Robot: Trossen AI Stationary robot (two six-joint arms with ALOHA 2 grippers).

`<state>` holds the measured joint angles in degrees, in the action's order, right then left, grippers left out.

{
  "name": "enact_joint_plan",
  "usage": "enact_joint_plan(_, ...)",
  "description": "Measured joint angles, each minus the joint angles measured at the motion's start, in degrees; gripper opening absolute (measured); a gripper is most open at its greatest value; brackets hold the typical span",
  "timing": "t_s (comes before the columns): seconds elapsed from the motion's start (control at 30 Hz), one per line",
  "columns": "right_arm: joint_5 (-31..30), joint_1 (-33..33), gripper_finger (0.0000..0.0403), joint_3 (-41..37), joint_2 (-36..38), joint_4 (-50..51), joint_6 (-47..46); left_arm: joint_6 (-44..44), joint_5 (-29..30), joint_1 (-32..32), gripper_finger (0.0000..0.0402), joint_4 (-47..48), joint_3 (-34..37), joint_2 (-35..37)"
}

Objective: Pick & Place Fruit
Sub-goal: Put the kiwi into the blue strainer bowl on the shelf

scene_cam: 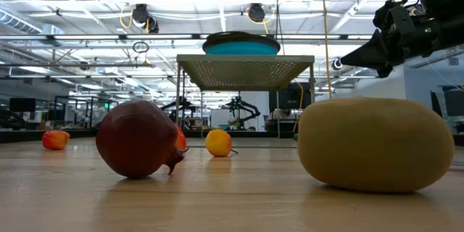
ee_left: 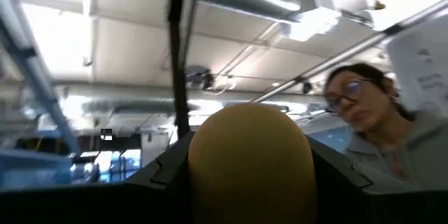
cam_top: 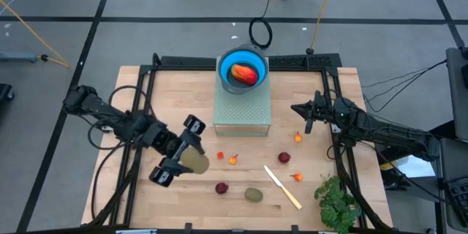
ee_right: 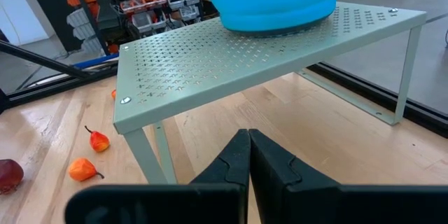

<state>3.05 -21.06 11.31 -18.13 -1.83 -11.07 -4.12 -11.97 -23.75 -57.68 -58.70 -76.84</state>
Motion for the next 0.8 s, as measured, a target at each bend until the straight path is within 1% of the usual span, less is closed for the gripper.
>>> enact_joint_plan(0.07, 0.0, 0.0, 0.0, 0.0, 0.0, 0.0, 0.0, -1.7, -2.6, 0.0, 0.0185, -0.4, 0.0, 0.0)
enact_joint_plan(0.2, 0.0, 0.0, 0.0, 0.0, 0.0, 0.0, 0.0, -3.9, -6.1, -0.1, 0.0186, -2.9, 0.0, 0.0)
enact_joint_plan(0.33, 0.0, 0.0, 0.0, 0.0, 0.0, 0.0, 0.0, -5.3, -7.5, -0.1, 0.0214, -2.6, 0.0, 0.0)
enact_joint_plan(0.43, 0.0, 0.0, 0.0, 0.0, 0.0, 0.0, 0.0, -5.3, -7.5, -0.1, 0.0216, -2.7, 0.0, 0.0)
enact_joint_plan(0.6, 0.0, 0.0, 0.0, 0.0, 0.0, 0.0, 0.0, -6.1, -7.6, -0.1, 0.0185, -2.7, 0.0, 0.0)
enact_joint_plan(0.7, 0.0, 0.0, 0.0, 0.0, 0.0, 0.0, 0.0, -5.9, -7.2, -0.1, 0.0185, -2.7, 0.0, 0.0)
enact_joint_plan(0.73, 0.0, 0.0, 0.0, 0.0, 0.0, 0.0, 0.0, -5.2, -6.2, -0.1, 0.0185, -2.6, 0.0, 0.0)
enact_joint_plan(0.8, 0.0, 0.0, 0.0, 0.0, 0.0, 0.0, 0.0, -2.0, -1.9, -0.1, 0.0189, -2.6, 0.0, 0.0)
